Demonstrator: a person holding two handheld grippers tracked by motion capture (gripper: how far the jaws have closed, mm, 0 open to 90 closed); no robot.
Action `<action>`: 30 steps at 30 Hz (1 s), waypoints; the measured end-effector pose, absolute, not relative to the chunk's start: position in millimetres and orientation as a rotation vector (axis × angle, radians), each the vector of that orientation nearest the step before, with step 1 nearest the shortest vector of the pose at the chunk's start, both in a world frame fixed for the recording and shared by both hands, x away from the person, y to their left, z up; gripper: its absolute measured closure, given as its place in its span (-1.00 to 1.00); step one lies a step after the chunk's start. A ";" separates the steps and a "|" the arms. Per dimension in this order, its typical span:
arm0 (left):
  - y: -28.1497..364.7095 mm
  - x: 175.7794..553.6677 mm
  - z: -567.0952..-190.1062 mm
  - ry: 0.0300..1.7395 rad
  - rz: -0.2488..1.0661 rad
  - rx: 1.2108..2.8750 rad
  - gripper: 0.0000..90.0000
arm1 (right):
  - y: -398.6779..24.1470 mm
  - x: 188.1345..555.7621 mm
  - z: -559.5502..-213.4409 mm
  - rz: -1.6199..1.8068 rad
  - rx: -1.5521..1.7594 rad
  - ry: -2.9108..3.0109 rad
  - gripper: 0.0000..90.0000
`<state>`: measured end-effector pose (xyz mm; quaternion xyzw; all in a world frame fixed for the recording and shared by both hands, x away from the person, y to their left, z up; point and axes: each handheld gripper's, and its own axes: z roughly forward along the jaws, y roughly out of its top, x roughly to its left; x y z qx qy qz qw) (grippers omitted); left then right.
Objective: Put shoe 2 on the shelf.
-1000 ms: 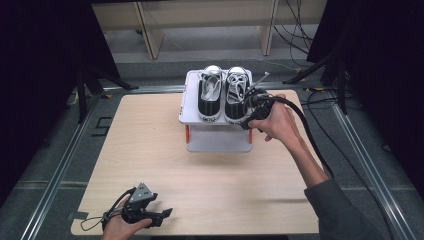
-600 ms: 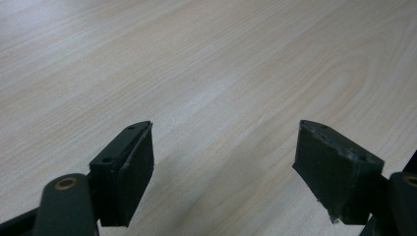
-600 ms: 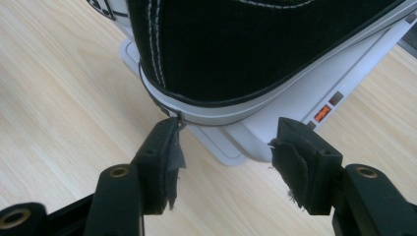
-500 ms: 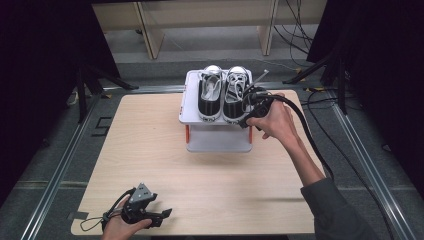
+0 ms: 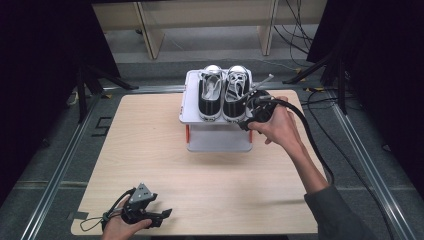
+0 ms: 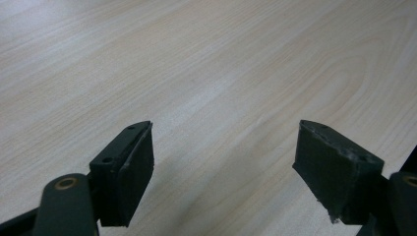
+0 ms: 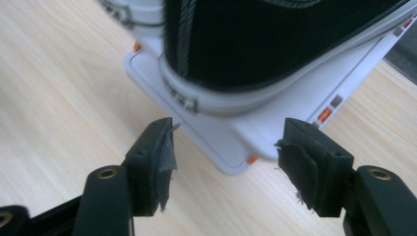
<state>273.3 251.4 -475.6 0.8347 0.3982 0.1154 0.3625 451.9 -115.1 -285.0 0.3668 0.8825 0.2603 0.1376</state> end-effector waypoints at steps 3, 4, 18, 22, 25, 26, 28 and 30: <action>250.9 272.8 -475.8 1.025 0.299 2.153 -0.51 | -124.3 438.9 -288.6 0.805 1.048 2.561 -0.17; 250.9 272.8 -475.7 1.025 0.298 2.152 -0.51 | -129.7 434.8 -291.4 0.817 1.022 2.565 -0.18; 252.6 274.0 -476.4 1.038 0.304 2.152 -0.51 | -182.1 381.2 -351.5 0.976 1.081 2.565 -0.27; 252.4 273.9 -476.3 1.048 0.301 2.150 -0.51 | -190.6 368.3 -370.0 0.991 1.090 2.564 -0.30; 252.9 274.1 -476.3 1.042 0.306 2.150 -0.51 | -194.2 359.5 -383.9 1.004 1.105 2.560 -0.32; 253.0 274.2 -476.4 1.041 0.308 2.149 -0.51 | -196.2 357.6 -387.4 0.984 1.079 2.567 -0.32; 253.1 274.3 -476.2 1.040 0.311 2.150 -0.52 | -196.6 352.8 -396.3 0.985 1.094 2.556 -0.33; 253.1 274.3 -476.1 1.041 0.316 2.150 -0.54 | -197.2 348.7 -405.6 0.964 1.101 2.550 -0.33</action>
